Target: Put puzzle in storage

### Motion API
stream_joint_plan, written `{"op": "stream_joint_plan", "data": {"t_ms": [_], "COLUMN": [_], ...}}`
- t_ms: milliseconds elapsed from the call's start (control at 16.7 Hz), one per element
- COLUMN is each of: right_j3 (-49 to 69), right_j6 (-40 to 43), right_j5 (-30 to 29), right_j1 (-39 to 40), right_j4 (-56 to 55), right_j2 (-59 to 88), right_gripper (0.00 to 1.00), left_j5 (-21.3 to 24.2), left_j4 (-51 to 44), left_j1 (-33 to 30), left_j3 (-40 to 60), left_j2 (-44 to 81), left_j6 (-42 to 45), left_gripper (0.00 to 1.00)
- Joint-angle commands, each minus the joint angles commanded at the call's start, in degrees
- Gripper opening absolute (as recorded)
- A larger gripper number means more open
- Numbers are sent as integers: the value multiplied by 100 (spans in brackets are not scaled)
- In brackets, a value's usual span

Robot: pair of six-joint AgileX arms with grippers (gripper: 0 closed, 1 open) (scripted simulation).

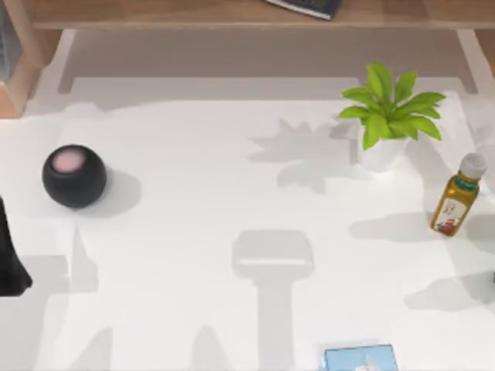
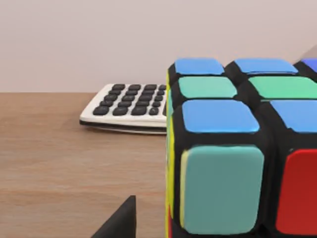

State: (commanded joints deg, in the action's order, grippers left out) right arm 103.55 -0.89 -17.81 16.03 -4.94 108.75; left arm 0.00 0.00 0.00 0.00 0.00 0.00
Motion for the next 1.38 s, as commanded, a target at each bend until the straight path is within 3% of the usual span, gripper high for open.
{"op": "stream_joint_plan", "data": {"t_ms": [540, 1380], "right_j3": [0, -19], "right_j6": [0, -11], "right_j5": [0, -61], "right_j1": [0, 84], "right_j4": [0, 298], "right_j2": [0, -318], "right_gripper": [2, 0], "left_j5": [0, 0], "left_j4": [0, 0], "left_j1": [0, 0], "left_j3": [0, 0], "left_j2": [0, 0], "left_j6": [0, 0], "left_gripper": [100, 100]}}
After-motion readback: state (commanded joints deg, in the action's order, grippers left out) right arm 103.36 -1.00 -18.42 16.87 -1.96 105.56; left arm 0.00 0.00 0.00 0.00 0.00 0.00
